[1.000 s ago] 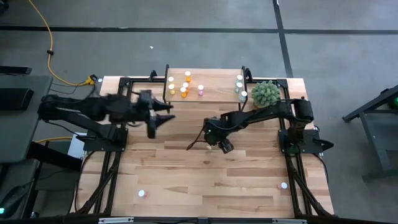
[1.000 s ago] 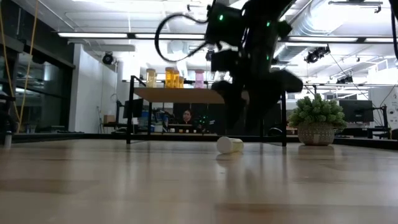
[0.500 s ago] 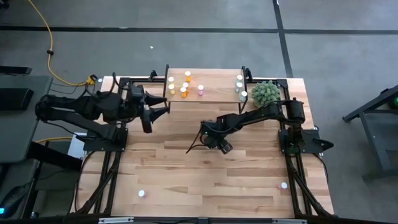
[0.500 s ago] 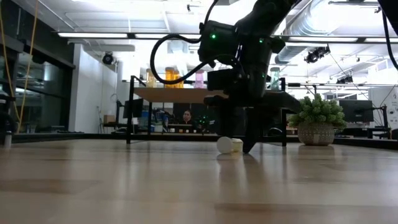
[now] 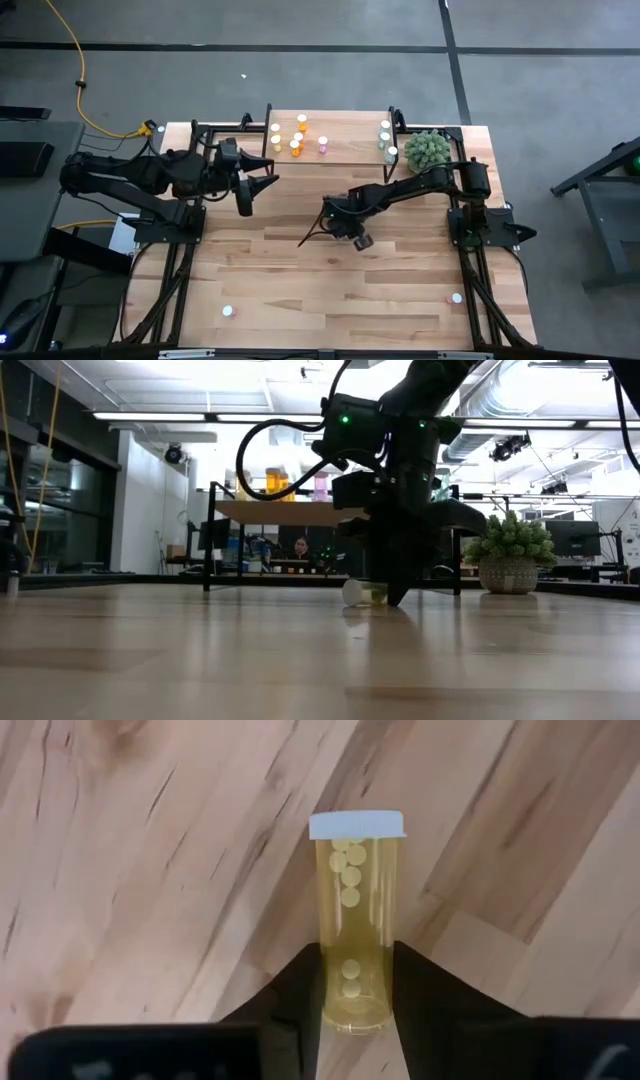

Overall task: Pick and place medicine bottles onto shelf by color
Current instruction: Put the yellow pill bottle aligned with the other yellow pill bottles on the shelf

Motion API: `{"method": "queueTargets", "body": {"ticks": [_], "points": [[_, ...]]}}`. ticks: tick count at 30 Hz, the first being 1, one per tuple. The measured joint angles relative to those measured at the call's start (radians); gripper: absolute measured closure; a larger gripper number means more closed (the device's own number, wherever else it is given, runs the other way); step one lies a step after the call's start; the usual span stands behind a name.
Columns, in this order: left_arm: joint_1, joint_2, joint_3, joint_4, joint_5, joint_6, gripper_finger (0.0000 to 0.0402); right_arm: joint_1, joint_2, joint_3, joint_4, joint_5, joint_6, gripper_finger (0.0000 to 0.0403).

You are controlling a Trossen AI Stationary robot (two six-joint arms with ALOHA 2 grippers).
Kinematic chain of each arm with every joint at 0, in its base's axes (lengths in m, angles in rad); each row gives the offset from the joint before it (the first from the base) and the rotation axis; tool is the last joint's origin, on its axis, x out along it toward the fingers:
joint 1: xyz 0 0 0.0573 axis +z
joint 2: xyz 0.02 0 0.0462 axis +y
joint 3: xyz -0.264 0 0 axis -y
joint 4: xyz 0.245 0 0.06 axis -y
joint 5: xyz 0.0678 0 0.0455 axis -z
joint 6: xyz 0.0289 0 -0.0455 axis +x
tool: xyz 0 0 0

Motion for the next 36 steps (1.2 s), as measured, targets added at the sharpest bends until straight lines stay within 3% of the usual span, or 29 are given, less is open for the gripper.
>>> {"method": "queueTargets", "body": {"ticks": [7,11,18,24,28,32,36], "points": [[0.0,-0.048,0.0,-0.014,0.004,0.067,0.0188,0.0,-0.018,-0.005,-0.006,-0.036,0.201,0.0303],[0.0,-0.097,0.0,-0.029,0.004,0.13,0.0188,-0.008,-0.068,-0.009,0.022,-0.138,0.348,0.03],[0.0,-0.169,0.0,-0.113,-0.003,0.16,0.0188,0.03,-0.18,-0.134,0.391,-0.203,0.679,0.0308],[0.001,-0.199,-0.036,-0.123,-0.01,0.206,0.0188,0.065,-0.221,-0.19,0.724,-0.101,0.88,0.0304],[0.001,-0.247,-0.199,0.006,-0.019,0.19,0.0188,0.066,-0.222,-0.144,0.754,-0.044,0.885,0.0304],[0.001,-0.281,-0.406,0.264,-0.019,0.117,0.0188,0.064,-0.222,-0.096,0.752,-0.011,0.865,0.0304],[0.001,-0.286,-0.529,0.466,-0.02,0.089,0.0188,0.054,-0.223,-0.048,0.754,0.008,0.82,0.0304]]}}
